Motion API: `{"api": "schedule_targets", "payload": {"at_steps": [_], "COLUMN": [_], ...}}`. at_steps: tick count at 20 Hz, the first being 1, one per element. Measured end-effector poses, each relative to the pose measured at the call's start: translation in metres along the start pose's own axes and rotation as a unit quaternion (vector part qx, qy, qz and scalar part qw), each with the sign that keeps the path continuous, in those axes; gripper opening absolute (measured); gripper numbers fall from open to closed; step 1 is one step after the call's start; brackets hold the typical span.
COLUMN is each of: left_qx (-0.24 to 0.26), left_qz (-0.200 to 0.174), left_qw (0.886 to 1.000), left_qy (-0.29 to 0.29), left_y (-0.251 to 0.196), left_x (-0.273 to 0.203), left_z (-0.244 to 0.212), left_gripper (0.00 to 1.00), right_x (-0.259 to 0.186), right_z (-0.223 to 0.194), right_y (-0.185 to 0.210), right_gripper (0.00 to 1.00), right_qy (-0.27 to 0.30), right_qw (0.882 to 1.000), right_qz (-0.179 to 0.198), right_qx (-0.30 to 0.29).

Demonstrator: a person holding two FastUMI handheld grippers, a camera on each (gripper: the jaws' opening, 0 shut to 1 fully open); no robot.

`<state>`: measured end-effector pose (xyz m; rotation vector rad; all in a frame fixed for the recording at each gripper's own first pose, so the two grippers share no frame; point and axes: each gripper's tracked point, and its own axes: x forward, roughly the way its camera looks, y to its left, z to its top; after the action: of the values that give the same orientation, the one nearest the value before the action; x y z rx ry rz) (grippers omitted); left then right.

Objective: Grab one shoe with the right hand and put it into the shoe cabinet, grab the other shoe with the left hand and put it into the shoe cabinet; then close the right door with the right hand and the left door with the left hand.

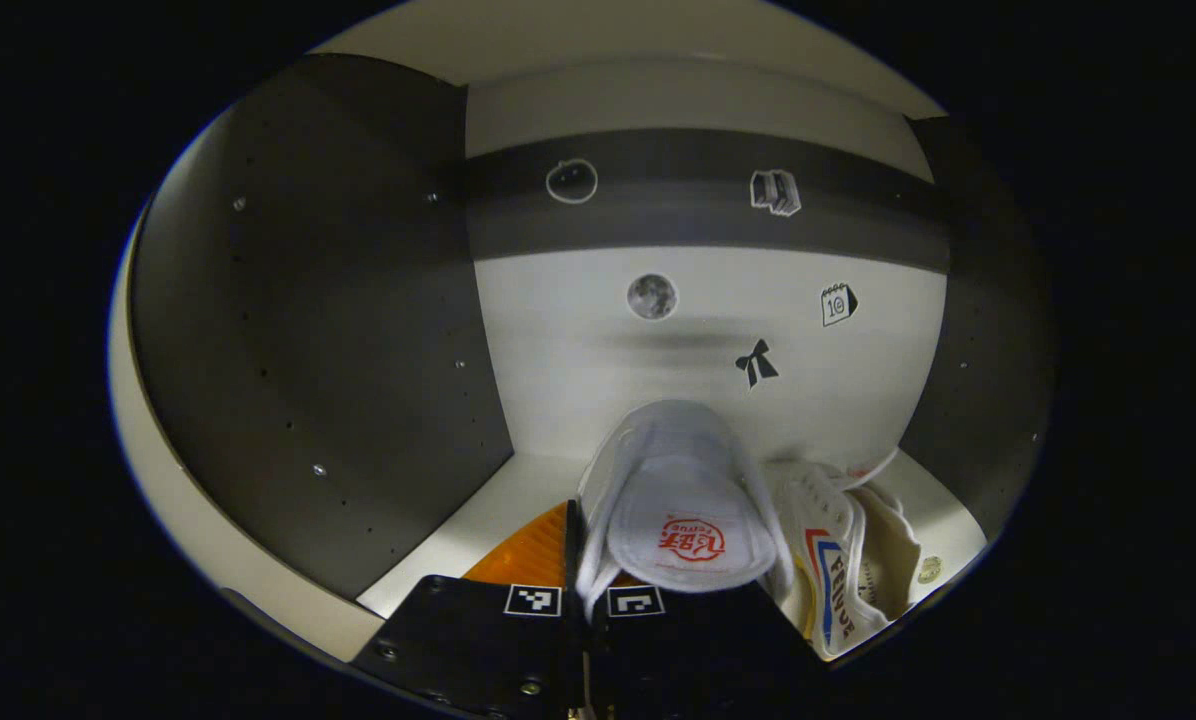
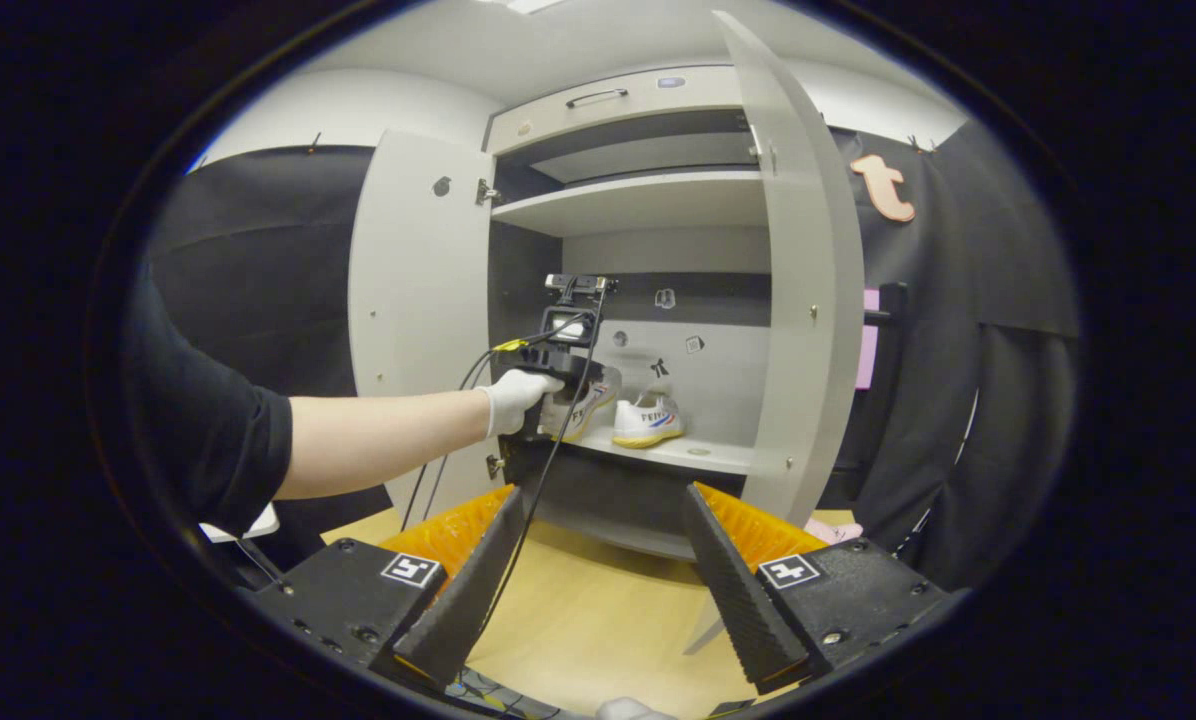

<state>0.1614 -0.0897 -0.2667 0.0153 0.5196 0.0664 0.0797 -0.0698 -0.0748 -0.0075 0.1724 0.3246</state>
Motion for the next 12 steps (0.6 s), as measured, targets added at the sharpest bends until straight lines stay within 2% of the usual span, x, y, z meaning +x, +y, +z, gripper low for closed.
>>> {"api": "schedule_targets", "payload": {"at_steps": [3, 4, 5, 6, 8, 10, 11, 12], "left_qx": [0.004, 0.001, -0.002, -0.005, -0.014, -0.019, -0.018, -0.016], "left_qz": [-0.006, -0.009, -0.012, -0.018, -0.034, -0.051, -0.048, -0.045], "left_qw": [1.000, 0.999, 0.999, 0.999, 0.998, 0.997, 0.997, 0.998], "left_qy": [0.025, 0.031, 0.042, 0.048, 0.058, 0.052, 0.053, 0.048], "left_y": [0.001, -0.001, -0.001, -0.003, -0.008, -0.014, -0.012, -0.009], "left_x": [0.004, 0.005, 0.003, 0.005, 0.003, 0.002, -0.001, -0.002], "left_z": [-0.006, -0.009, -0.011, -0.014, -0.017, -0.014, -0.013, -0.011], "left_gripper": [0.02, 0.13, 0.03, 0.04, 0.17, 0.23, 0.37, 0.24], "right_x": [0.002, 0.002, 0.003, 0.003, 0.002, 0.003, 0.003, 0.002], "right_z": [0.001, 0.000, 0.000, 0.000, 0.002, 0.003, 0.003, 0.003], "right_y": [-0.004, -0.004, -0.004, -0.004, -0.004, -0.003, -0.002, -0.001], "right_gripper": [1.00, 1.00, 1.00, 1.00, 1.00, 1.00, 1.00, 1.00], "right_qy": [0.003, 0.005, 0.007, 0.007, 0.005, 0.004, 0.004, 0.002], "right_qw": [1.000, 1.000, 1.000, 1.000, 1.000, 1.000, 1.000, 1.000], "right_qz": [-0.001, -0.001, 0.001, 0.002, 0.002, 0.003, 0.005, 0.007], "right_qx": [0.001, 0.002, 0.003, 0.004, 0.005, 0.005, 0.005, 0.006]}}
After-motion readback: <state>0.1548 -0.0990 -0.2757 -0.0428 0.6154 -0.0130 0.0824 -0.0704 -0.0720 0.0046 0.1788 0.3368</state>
